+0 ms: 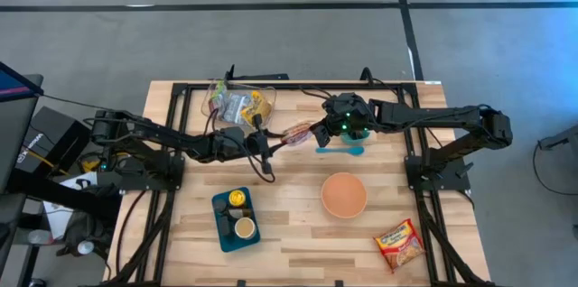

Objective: Pick & Place Food Item
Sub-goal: Put the dark red noodle pack into the transparent bin

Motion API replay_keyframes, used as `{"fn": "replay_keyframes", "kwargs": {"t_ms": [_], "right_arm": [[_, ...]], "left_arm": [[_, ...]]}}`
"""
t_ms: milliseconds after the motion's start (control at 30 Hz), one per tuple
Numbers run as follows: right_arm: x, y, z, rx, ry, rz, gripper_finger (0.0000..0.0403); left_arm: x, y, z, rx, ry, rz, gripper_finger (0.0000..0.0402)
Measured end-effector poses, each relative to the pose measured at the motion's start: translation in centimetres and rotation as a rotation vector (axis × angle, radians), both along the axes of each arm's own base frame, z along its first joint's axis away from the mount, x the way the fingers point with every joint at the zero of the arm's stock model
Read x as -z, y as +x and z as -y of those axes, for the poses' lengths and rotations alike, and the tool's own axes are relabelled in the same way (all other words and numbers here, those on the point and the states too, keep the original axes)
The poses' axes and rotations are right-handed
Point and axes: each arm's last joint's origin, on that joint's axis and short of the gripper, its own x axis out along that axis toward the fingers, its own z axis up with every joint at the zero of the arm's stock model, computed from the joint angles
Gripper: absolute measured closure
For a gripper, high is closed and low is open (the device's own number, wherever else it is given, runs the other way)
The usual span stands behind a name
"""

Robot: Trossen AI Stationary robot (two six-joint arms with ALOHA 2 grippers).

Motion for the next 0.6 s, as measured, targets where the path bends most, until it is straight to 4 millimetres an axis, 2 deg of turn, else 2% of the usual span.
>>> {"fn": "replay_keyframes", "kwargs": {"t_ms": [333, 600], "right_arm": [[0.0, 0.0, 0.01, 0.0, -0.001, -0.001, 0.0403], [0.01, -0.01, 0.01, -0.002, -0.002, -0.001, 0.0402]], "left_arm": [[0.0, 0.0, 0.01, 0.0, 0.0, 0.0, 0.0378], [-0.01, 0.0, 0.0, -0.005, 0.001, 0.001, 0.0383]]}}
